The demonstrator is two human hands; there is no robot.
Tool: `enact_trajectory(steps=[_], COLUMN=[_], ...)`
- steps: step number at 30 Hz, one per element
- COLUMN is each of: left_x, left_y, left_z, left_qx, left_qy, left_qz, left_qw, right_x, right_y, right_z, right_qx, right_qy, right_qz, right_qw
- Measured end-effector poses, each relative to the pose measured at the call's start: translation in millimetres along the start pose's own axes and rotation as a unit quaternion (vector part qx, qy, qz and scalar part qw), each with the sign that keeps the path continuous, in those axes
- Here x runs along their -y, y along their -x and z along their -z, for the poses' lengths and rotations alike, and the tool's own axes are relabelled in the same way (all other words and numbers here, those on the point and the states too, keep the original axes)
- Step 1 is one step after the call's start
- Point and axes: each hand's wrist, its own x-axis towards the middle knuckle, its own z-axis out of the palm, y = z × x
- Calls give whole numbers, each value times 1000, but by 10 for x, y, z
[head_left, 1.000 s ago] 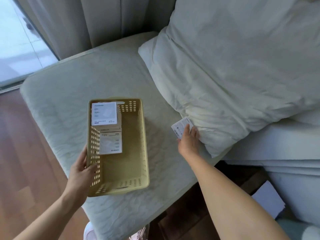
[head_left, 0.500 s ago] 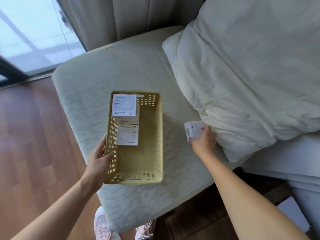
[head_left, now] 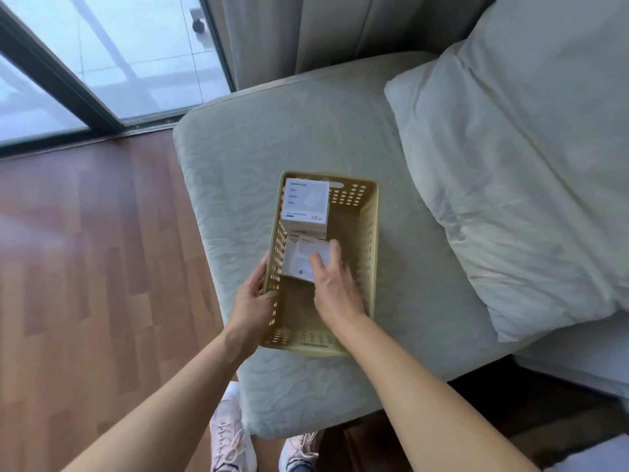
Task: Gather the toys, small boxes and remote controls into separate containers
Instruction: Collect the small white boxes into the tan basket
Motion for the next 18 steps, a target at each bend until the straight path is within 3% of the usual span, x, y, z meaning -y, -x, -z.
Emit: enact_trajectory(steps=[7, 13, 16, 18], left_x=[40, -122, -184, -195], left_y=[-45, 90, 283, 397], left_z=[37, 2, 54, 145], left_qx=[0, 0, -34, -64], left_qy=[1, 46, 88, 99], left_qz=[8, 20, 23, 24], left_qw=[1000, 999, 995, 993], right_x=[57, -189, -223, -150], right_y=[17, 314, 389, 389], right_z=[-66, 73, 217, 333], right_qx=[-74, -196, -172, -91], right_qy=[-69, -34, -41, -138], right_qz=[26, 7, -19, -61], right_qw=[995, 980, 984, 984])
